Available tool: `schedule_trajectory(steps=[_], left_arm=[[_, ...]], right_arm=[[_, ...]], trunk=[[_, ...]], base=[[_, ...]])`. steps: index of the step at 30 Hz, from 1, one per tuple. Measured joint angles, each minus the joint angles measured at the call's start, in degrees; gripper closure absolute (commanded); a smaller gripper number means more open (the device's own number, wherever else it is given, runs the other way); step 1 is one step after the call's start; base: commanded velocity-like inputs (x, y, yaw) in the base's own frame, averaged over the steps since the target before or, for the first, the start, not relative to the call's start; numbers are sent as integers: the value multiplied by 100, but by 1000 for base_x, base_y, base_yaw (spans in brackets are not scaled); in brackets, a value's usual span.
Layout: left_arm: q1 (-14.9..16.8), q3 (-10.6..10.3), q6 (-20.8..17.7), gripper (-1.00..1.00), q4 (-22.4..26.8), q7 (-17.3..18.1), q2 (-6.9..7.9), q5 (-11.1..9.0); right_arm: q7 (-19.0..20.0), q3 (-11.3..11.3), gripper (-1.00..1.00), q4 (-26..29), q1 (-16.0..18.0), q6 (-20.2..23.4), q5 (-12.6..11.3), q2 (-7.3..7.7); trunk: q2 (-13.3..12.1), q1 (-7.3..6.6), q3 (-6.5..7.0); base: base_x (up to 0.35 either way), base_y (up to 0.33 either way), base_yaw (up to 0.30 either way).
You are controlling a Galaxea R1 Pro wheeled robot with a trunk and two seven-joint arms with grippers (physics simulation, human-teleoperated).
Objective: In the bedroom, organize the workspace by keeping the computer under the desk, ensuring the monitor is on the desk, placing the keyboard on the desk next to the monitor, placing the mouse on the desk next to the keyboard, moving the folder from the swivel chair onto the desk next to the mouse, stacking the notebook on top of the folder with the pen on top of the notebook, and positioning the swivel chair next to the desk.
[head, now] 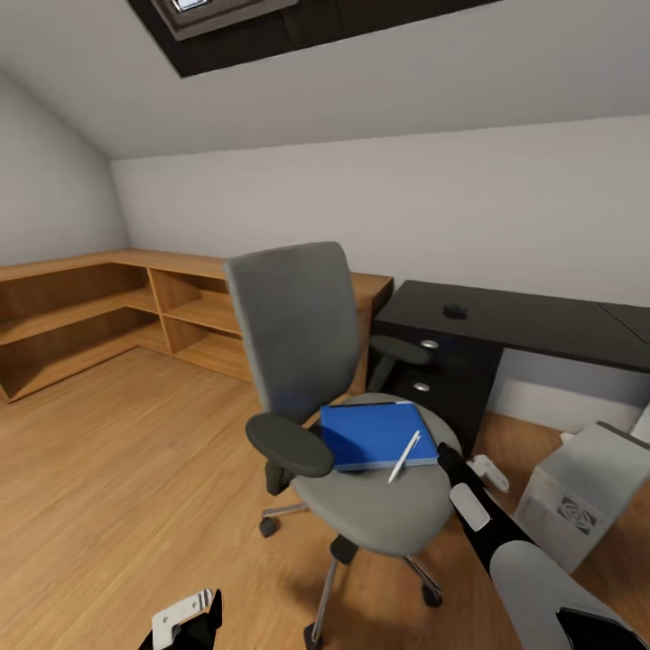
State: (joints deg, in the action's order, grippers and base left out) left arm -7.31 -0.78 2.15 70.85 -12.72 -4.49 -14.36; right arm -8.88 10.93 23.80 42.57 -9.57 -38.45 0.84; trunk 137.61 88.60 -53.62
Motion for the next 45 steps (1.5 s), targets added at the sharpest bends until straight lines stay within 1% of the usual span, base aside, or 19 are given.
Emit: schedule_trajectory(steps=[3, 8, 13, 16, 19, 21, 22, 27, 32, 35, 45], left_arm=[[0, 0, 0, -100, -2, -1, 0, 0], [0, 0, 0, -100, -5, -2, 0, 0], [0, 0, 0, -100, -18, -2, 0, 0], [0, 0, 0, -100, -20, -2, 0, 0], [0, 0, 0, -100, -20, -2, 0, 0], [1, -1, 0, -100, -23, -2, 0, 0], [2, -1, 0, -100, -26, -1, 0, 0], [2, -2, -2, -100, -31, -1, 0, 1], [2, -3, -9, -100, -31, 0, 0, 0], [2, -8, -9, -100, -31, 0, 0, 1], [2, -38, -10, -100, -99, 6, -4, 1]], right_arm=[[4, -4, -100, -42, -2, -122, -1, 13], [-3, -1, -100, -43, -1, -144, -4, 25], [0, -10, -100, -42, -2, -138, 0, 74], [-1, -8, -100, -42, -4, -172, -1, 53], [0, -8, -100, -40, -2, -191, 2, -1], [9, -16, -100, 74, -2, 132, -8, -2], [12, -37, -100, 77, -1, 145, -22, -1], [11, -37, -100, 79, -2, 146, -28, 7], [9, -28, -100, 11, -5, 148, -8, 12], [-1, -27, -100, -14, -11, 138, -58, 14], [-1, -11, -100, 11, -12, 144, -63, 75]], trunk=[[0, 0, 0], [0, 0, 0], [0, 0, 0], [0, 0, 0], [0, 0, 0], [0, 0, 0], [0, 0, 0], [-1, 1, 0], [-1, 3, 0], [-1, 3, -1], [-1, 1, -1]], base=[[0, 0, 275], [0, 0, 275], [0, 0, 275], [0, 0, 275], [0, 0, 209], [0, 0, 66], [0, 0, 33], [-53, 0, 13], [-272, 0, 2], [-154, 0, 0], [-26, 0, 0]])
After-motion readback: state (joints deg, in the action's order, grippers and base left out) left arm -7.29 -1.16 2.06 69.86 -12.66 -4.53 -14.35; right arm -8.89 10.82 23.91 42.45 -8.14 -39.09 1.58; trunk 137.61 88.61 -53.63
